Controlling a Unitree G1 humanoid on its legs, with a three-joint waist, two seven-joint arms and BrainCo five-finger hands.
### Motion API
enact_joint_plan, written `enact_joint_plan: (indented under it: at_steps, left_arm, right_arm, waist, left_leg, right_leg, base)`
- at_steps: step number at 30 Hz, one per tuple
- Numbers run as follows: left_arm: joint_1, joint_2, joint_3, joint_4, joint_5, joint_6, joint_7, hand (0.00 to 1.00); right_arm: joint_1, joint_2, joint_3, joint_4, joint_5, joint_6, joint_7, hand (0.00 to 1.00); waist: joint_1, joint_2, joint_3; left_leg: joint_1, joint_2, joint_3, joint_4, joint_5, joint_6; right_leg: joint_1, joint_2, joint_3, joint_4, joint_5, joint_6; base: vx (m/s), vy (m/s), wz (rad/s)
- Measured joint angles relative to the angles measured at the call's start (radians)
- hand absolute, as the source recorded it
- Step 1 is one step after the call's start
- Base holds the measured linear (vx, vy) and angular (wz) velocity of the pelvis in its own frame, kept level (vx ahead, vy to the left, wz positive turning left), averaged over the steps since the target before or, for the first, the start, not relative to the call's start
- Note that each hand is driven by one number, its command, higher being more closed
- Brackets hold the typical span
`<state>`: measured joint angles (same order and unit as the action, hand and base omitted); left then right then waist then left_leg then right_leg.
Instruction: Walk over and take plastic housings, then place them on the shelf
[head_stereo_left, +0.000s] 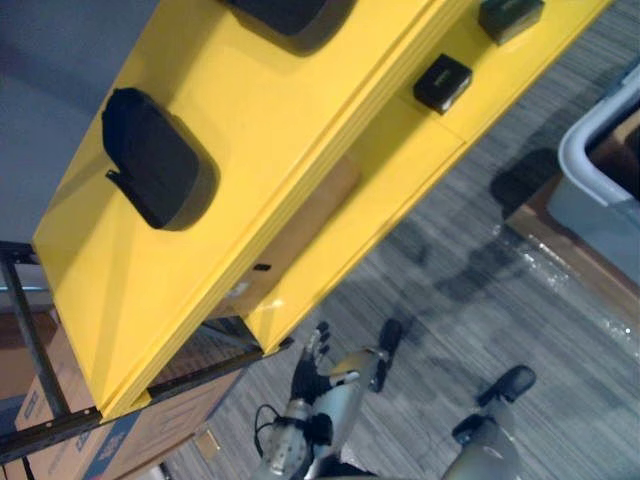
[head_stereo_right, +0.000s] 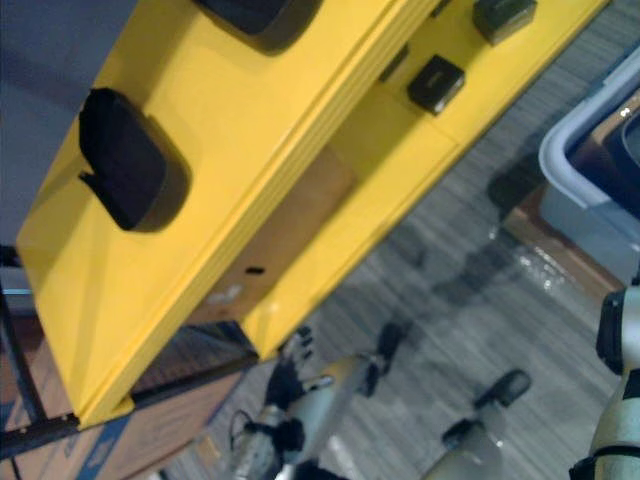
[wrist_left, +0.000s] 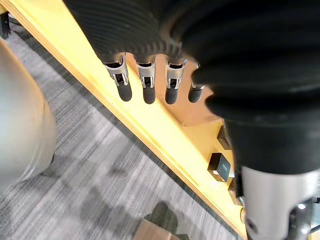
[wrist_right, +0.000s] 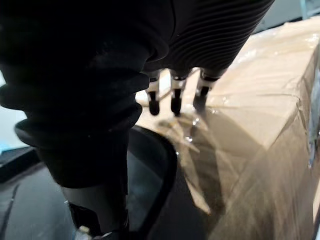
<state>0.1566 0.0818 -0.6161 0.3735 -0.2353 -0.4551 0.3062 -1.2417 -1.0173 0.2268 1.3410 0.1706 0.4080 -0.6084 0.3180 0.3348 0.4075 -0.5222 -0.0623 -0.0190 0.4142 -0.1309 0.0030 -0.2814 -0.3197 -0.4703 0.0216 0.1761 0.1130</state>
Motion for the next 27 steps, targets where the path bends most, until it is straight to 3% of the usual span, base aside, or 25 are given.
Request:
enact_joint_plan:
  at_steps: [6,15,23,27]
  left_arm:
    - [-0.001,0.005,-0.029,0.0,0.001,0.0,0.006,0.0]
    - [-0.002,0.032,-0.057,-0.042,0.0,-0.032,-0.003,0.0]
    - [-0.027,0.028,-0.078,-0.043,0.002,-0.032,0.009,0.0]
    - [-0.041,0.027,-0.073,-0.062,0.002,-0.043,0.026,0.0]
  right_arm:
    - [0.019,-0.042,0.0,-0.006,-0.041,0.001,0.026,1.0]
    - [0.014,-0.04,0.001,-0.003,-0.137,0.012,0.041,1.0]
    - [0.006,-0.029,0.044,-0.008,-0.187,-0.001,0.042,1.0]
    - [0.005,-0.032,0.042,0.0,-0.184,-0.015,0.017,1.0]
  waist:
    - [0.0,0.001,-0.001]
    - [0.001,0.001,-0.001]
    - [0.001,0.001,-0.001]
    - [-0.017,0.001,-0.001]
  left_leg:
    - [0.0,0.002,0.001,-0.002,0.0,0.0]
    - [0.0,0.014,0.018,0.005,-0.007,-0.008]
    - [-0.004,0.036,0.051,0.036,-0.037,-0.007]
    - [-0.024,0.036,0.056,0.056,-0.048,0.001]
  right_leg:
    - [-0.002,0.002,0.0,0.0,0.0,0.0]
    - [-0.01,0.011,0.01,0.0,0.004,0.004]
    - [-0.026,0.029,0.058,-0.016,0.021,0.014]
    - [-0.034,0.029,0.063,-0.027,0.03,0.026]
  base:
    - [-0.04,-0.027,-0.01]
    - [-0.04,-0.028,-0.04]
    - [-0.04,-0.02,-0.19]
    - [-0.03,0.006,-0.06]
